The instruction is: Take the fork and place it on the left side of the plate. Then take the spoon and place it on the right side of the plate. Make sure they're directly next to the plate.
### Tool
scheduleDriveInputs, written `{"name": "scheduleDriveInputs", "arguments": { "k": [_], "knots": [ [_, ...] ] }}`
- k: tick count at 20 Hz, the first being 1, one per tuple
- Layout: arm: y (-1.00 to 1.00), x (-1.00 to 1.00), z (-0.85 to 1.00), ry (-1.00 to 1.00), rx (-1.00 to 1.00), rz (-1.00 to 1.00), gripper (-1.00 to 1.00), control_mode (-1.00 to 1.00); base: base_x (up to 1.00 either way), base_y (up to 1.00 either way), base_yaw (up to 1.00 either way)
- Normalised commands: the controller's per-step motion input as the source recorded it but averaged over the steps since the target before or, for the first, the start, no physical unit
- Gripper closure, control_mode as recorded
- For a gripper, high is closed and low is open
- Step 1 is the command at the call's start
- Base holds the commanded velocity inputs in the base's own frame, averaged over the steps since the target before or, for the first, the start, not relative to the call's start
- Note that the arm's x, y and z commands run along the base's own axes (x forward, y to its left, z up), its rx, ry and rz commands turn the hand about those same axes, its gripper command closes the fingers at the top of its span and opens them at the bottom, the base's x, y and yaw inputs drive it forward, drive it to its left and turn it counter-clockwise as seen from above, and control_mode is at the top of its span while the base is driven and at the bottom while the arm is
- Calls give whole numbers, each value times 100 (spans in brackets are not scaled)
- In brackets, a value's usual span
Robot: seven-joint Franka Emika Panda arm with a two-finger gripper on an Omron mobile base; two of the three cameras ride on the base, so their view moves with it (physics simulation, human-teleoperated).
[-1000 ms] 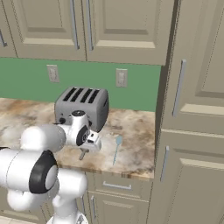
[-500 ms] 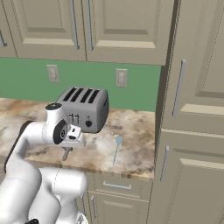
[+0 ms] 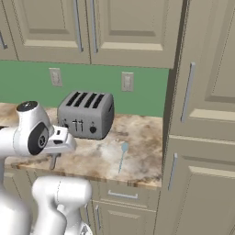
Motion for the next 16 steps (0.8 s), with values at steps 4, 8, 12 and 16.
{"name": "scheduleDriveInputs", "arguments": {
  "k": [4,8,12,16],
  "knots": [
    [-6,-60,96,0,0,6,100,-100,0,0,0],
    [-21,-57,50,0,0,-2,100,-100,0,0,0],
    [-9,-87,-2,-15,0,-1,100,-100,0,0,0],
    [2,-25,-3,-2,0,0,100,100,-75,37,0]
  ]
}}
